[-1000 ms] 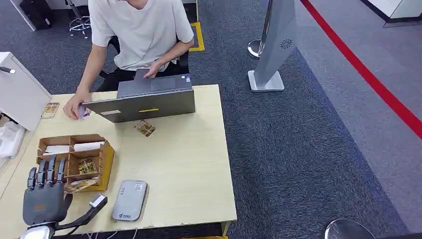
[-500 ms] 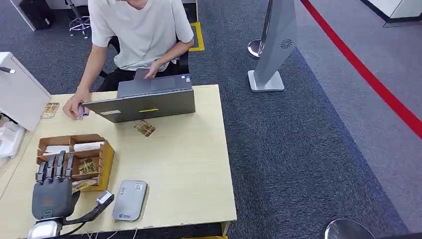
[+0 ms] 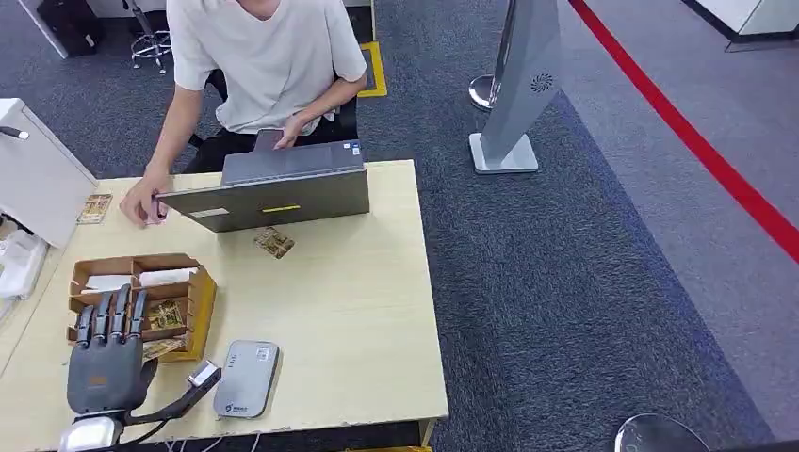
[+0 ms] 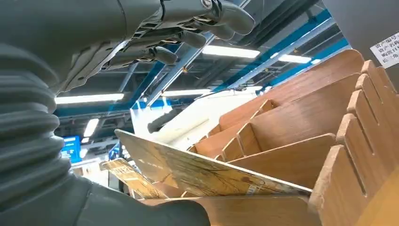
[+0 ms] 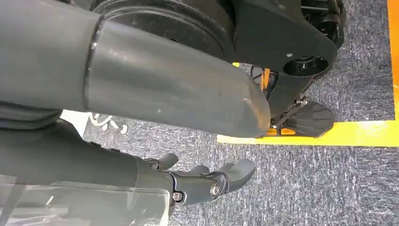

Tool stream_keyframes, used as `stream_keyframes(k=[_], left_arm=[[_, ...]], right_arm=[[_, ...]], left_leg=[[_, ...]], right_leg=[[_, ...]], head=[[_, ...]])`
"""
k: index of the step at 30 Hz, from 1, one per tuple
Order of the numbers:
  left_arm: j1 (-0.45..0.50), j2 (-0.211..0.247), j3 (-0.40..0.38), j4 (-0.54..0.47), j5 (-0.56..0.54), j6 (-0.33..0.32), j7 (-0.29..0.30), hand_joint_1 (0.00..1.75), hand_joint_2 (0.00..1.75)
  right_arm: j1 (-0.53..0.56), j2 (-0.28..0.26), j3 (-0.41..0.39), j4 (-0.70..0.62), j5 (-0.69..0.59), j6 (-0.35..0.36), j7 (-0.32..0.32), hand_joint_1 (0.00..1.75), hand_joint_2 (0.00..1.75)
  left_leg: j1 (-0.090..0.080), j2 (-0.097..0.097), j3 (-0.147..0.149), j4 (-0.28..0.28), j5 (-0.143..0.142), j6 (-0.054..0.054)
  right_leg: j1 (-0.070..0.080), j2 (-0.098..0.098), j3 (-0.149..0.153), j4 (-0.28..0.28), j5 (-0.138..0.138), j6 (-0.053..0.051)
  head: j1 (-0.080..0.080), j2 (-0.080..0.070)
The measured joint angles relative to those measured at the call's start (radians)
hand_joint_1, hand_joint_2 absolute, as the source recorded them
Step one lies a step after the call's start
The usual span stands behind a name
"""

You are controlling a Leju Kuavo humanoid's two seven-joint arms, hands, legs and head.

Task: Pass the card to the sensor for recognition and then transmit it.

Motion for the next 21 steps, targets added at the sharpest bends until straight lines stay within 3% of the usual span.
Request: stream_keyframes(k=[10,12,21], left_arm=[[0.000,0.000,-0.001,0.000,0.000,-0.001,-0.004,0.00,1.75],[0.000,0.000,-0.001,0.000,0.000,-0.001,-0.003,1.75,1.75],[0.002,-0.002,0.000,0.000,0.000,-0.006,-0.051,1.75,1.75]], right_arm=[[0.000,0.001,-0.005,0.000,0.009,0.000,0.000,0.00,0.00],[0.000,0.001,-0.005,0.000,0.009,0.000,0.000,0.00,0.00],[0.000,0.001,-0.006,0.000,0.012,0.000,0.000,0.00,0.00]], left_leg=[[0.000,0.000,0.000,0.000,0.000,0.000],[0.000,0.000,0.000,0.000,0.000,0.000],[0.000,0.000,0.000,0.000,0.000,0.000]], right_leg=[[0.000,0.000,0.000,0.000,0.000,0.000],[0.000,0.000,0.000,0.000,0.000,0.000],[0.000,0.000,0.000,0.000,0.000,0.000]], head=[[0.000,0.000],[0.000,0.000],[0.000,0.000]])
